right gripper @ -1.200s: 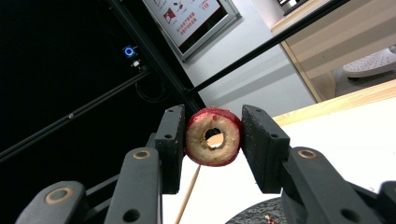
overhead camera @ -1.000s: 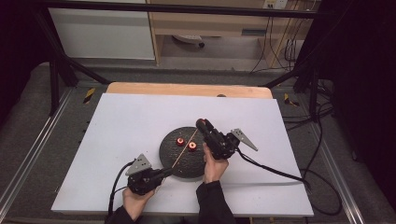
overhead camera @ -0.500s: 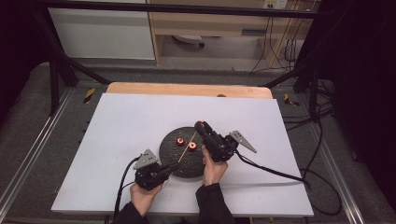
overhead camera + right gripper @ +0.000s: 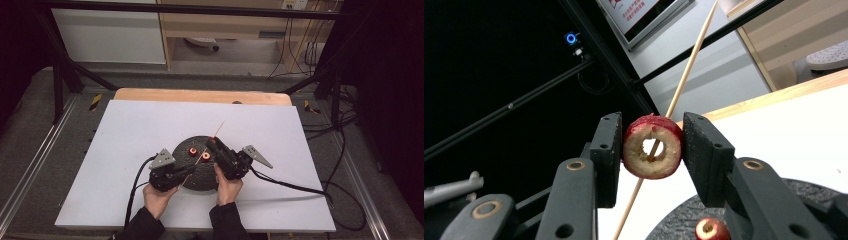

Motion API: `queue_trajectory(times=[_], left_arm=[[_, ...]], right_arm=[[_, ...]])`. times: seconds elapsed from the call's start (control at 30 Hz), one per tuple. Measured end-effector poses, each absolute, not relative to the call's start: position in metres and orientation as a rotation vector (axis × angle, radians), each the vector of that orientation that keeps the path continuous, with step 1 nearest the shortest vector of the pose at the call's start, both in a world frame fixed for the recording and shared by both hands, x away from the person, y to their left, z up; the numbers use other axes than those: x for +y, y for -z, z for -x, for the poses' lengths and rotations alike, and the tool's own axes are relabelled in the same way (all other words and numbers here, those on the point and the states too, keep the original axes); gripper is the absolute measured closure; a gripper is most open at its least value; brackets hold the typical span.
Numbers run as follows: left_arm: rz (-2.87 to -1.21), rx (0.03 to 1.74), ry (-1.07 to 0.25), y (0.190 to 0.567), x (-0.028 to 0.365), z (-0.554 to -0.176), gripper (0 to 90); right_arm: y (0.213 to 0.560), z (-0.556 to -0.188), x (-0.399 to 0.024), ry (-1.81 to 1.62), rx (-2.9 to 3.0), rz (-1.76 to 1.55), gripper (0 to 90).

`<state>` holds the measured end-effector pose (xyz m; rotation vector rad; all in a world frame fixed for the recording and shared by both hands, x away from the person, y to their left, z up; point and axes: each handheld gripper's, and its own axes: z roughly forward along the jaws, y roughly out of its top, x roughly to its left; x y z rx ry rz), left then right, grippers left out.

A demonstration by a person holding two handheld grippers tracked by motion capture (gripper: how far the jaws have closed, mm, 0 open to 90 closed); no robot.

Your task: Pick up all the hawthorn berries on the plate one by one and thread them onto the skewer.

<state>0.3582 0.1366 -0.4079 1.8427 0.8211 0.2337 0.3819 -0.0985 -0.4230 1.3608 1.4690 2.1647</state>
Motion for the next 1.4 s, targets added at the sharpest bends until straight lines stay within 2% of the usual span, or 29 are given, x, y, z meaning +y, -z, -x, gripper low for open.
queue_trajectory(times=[0.63, 0.7, 0.73, 0.77, 0.9, 0.93, 0.97, 1.07, 1.4], left_arm=[[-1.880, 0.796, -0.245, 0.407, 0.127, -0.368, 87.7], [-1.881, 0.793, -0.241, 0.407, 0.128, -0.368, 87.7], [-1.881, 0.793, -0.241, 0.407, 0.128, -0.368, 87.7], [-1.881, 0.791, -0.244, 0.407, 0.130, -0.367, 87.7], [-1.883, 0.794, -0.245, 0.409, 0.138, -0.365, 87.7], [-1.888, 0.798, -0.247, 0.410, 0.141, -0.365, 87.7], [-1.897, 0.799, -0.250, 0.412, 0.144, -0.364, 87.7], [-1.925, 0.804, -0.265, 0.417, 0.155, -0.362, 87.7], [-1.978, 0.825, -0.291, 0.427, 0.197, -0.349, 87.6]], right_arm=[[0.436, -0.370, -0.094, -2.089, 1.686, -1.366, 59.6], [0.435, -0.370, -0.095, -2.079, 1.701, -1.370, 53.7], [0.435, -0.370, -0.095, -2.079, 1.701, -1.370, 53.7], [0.433, -0.370, -0.097, -2.059, 1.726, -1.370, 47.8], [0.428, -0.368, -0.102, -1.989, 1.753, -1.362, 35.5], [0.428, -0.368, -0.102, -1.989, 1.753, -1.362, 35.5], [0.426, -0.369, -0.105, -1.952, 1.785, -1.354, 28.4], [0.424, -0.370, -0.109, -1.871, 1.857, -1.330, 20.4], [0.425, -0.375, -0.119, -1.591, 2.097, -1.230, 9.8]])
